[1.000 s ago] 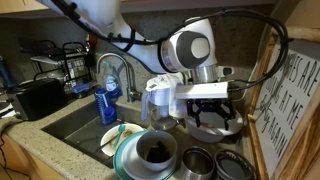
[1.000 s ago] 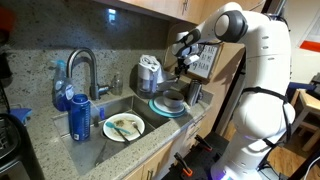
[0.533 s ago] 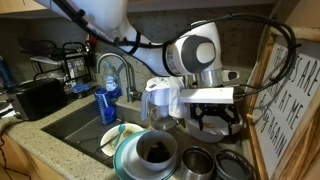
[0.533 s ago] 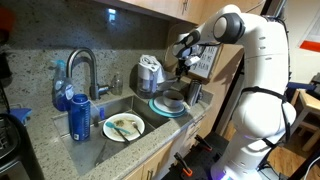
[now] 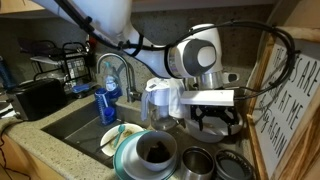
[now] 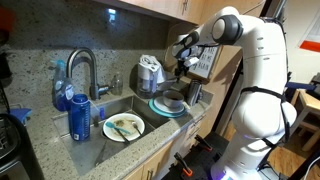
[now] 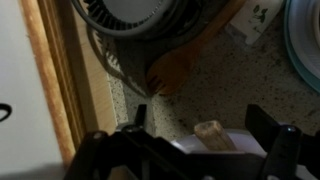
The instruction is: Use the spatula to mix in the white ceramic bowl
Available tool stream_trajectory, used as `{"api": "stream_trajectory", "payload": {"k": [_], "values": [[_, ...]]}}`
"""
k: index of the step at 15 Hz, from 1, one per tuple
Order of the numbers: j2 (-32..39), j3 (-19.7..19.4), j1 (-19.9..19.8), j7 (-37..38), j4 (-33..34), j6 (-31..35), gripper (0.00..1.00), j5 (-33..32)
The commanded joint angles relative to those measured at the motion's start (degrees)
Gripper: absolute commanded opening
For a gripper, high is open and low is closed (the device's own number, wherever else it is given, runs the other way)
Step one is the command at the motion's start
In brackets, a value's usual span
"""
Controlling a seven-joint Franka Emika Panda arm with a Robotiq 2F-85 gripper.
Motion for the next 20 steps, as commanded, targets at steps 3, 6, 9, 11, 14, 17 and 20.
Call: {"api": "stream_trajectory", "payload": {"k": [3, 6, 9, 11, 14, 17, 20], "values": [[1.7, 1.4, -1.5, -2.5, 1.9, 1.4, 1.00, 1.8], [2.2, 1.5, -1.5, -2.5, 2.3, 2.0, 1.00, 1.8], [2.6, 1.6, -1.5, -2.3, 2.9, 2.3, 0.74, 1.6], [2.8, 1.6, -1.5, -2.3, 3.0, 2.4, 0.67, 1.5], [2.8, 1.5, -1.5, -2.2, 2.8, 2.9, 0.44, 1.3], [2.9, 1.4, -1.4, -2.2, 2.8, 3.3, 0.21, 1.0], [2.8, 1.5, -1.3, -2.3, 2.9, 3.7, 0.04, 0.8]]}}
